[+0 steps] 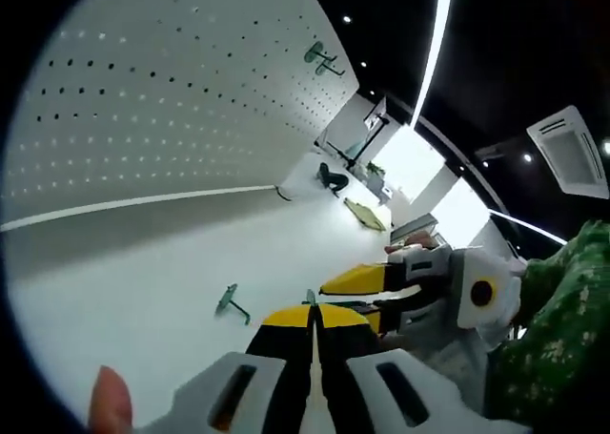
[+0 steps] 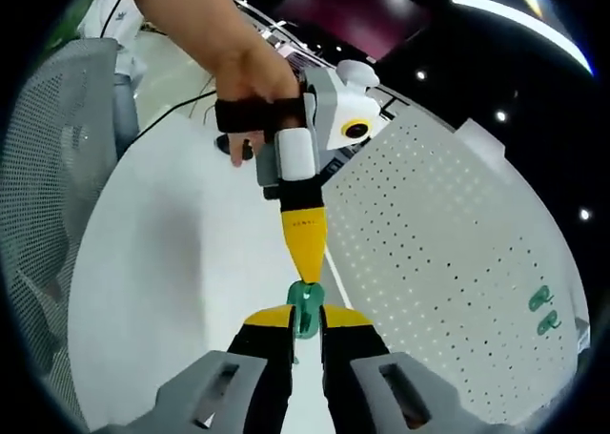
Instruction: Insert the hook assembly into the mounting plate slot until the hook locks in place.
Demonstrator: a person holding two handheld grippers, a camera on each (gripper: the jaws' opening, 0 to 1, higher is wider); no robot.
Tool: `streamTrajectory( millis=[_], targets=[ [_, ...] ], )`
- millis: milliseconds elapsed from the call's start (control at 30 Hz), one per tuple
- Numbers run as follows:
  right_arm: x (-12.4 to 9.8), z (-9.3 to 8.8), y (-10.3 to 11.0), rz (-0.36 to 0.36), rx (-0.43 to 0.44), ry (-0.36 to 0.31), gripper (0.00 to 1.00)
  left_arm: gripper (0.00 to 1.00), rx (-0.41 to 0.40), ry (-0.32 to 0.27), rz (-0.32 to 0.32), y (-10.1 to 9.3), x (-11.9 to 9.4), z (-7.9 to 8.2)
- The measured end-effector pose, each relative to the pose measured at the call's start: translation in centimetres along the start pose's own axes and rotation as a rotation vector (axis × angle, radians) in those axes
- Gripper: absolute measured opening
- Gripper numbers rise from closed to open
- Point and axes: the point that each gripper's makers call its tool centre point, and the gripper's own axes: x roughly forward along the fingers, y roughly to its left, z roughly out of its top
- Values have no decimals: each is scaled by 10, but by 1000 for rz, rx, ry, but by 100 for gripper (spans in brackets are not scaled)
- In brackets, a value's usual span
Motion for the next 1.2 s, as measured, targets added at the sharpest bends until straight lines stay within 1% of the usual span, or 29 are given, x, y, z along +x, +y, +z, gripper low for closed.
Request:
streamTrajectory(
  millis=[167, 567, 933, 1200],
  targets=[
    [0, -1, -1, -3, 1, 1, 7, 1, -8, -1, -11, -4, 1, 0],
    [0, 0, -2, -7, -11, -3, 2, 1, -24, -10, -24, -4, 1, 3],
    [0, 0, -1, 3, 10, -6, 1, 1, -32, -1, -29, -4, 2, 1],
    [0, -1, 1, 11, 34, 1, 1, 2, -32, 16, -20, -4, 2, 0]
  ],
)
